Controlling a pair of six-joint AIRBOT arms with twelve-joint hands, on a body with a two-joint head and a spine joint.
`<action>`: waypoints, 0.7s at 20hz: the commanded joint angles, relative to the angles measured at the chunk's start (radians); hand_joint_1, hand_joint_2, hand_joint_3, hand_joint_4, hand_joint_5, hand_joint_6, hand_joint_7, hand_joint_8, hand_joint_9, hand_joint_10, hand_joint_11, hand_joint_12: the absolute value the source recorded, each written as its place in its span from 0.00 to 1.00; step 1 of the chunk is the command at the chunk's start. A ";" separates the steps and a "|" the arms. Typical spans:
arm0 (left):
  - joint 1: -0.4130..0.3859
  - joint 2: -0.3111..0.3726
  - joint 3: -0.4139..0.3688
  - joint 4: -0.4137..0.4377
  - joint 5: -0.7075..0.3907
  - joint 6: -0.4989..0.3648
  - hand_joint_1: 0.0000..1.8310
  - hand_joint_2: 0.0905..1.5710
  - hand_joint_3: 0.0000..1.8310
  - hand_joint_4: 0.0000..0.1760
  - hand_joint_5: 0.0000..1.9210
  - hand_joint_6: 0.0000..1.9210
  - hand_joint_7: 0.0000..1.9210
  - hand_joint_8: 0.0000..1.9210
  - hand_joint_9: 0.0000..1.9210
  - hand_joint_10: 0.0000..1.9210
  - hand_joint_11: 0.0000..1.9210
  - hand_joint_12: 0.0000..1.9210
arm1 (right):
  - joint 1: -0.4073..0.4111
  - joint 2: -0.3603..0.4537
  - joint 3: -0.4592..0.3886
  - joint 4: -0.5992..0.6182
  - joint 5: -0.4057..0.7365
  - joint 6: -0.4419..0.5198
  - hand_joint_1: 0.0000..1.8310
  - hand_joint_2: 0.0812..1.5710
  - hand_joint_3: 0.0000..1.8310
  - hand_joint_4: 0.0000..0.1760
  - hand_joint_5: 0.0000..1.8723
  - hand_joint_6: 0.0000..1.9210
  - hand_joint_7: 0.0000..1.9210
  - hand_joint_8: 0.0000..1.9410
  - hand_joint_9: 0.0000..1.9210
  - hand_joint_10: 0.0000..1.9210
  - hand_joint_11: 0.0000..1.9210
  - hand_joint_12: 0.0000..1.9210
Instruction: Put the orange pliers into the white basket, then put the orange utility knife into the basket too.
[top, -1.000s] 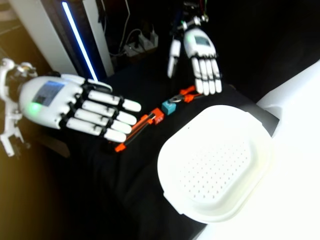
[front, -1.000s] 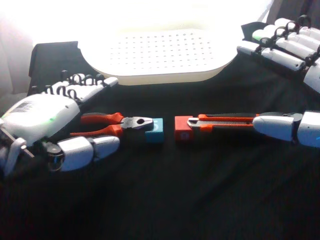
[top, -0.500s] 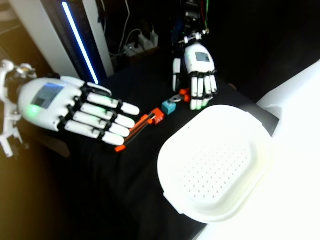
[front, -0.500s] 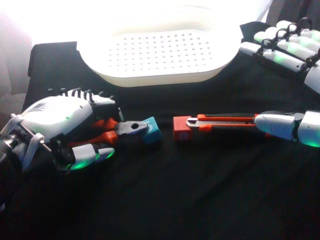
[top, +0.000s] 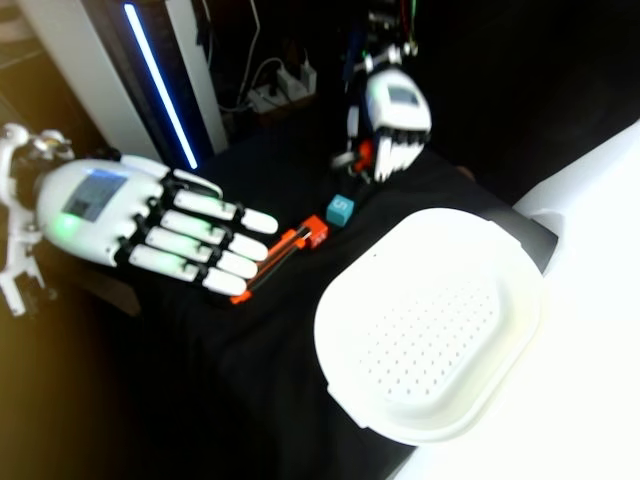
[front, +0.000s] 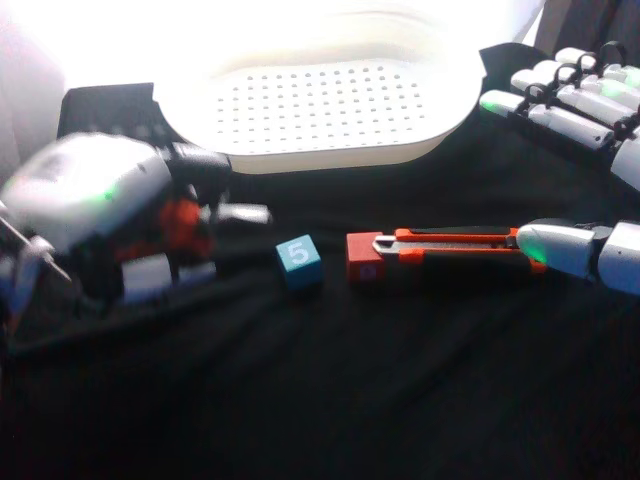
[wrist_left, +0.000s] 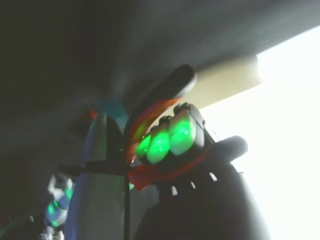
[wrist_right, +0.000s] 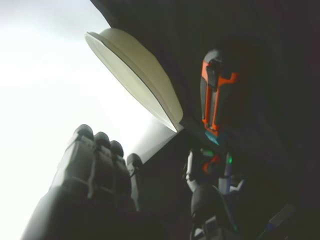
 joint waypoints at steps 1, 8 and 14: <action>-0.036 0.009 0.003 0.036 -0.168 -0.004 0.89 0.74 0.00 0.13 0.56 1.00 0.69 1.00 0.81 1.00 0.83 1.00 | 0.006 0.002 0.000 -0.006 0.122 0.001 0.07 0.81 0.01 0.49 0.00 0.00 0.00 0.00 0.00 0.00 0.00 0.00; -0.425 -0.206 0.298 -0.036 0.300 0.099 0.77 0.78 0.01 0.19 0.51 1.00 0.62 1.00 0.71 1.00 0.77 1.00 | 0.005 0.000 -0.002 -0.014 0.122 0.004 0.07 0.81 0.00 0.45 0.00 0.00 0.00 0.00 0.00 0.00 0.00 0.00; -0.482 -0.395 0.549 -0.258 0.573 0.244 0.73 0.81 0.01 0.00 0.39 1.00 0.42 1.00 0.47 1.00 0.55 1.00 | 0.005 0.000 0.002 -0.037 0.121 0.018 0.15 0.84 0.01 0.15 0.00 0.00 0.00 0.00 0.00 0.00 0.00 0.00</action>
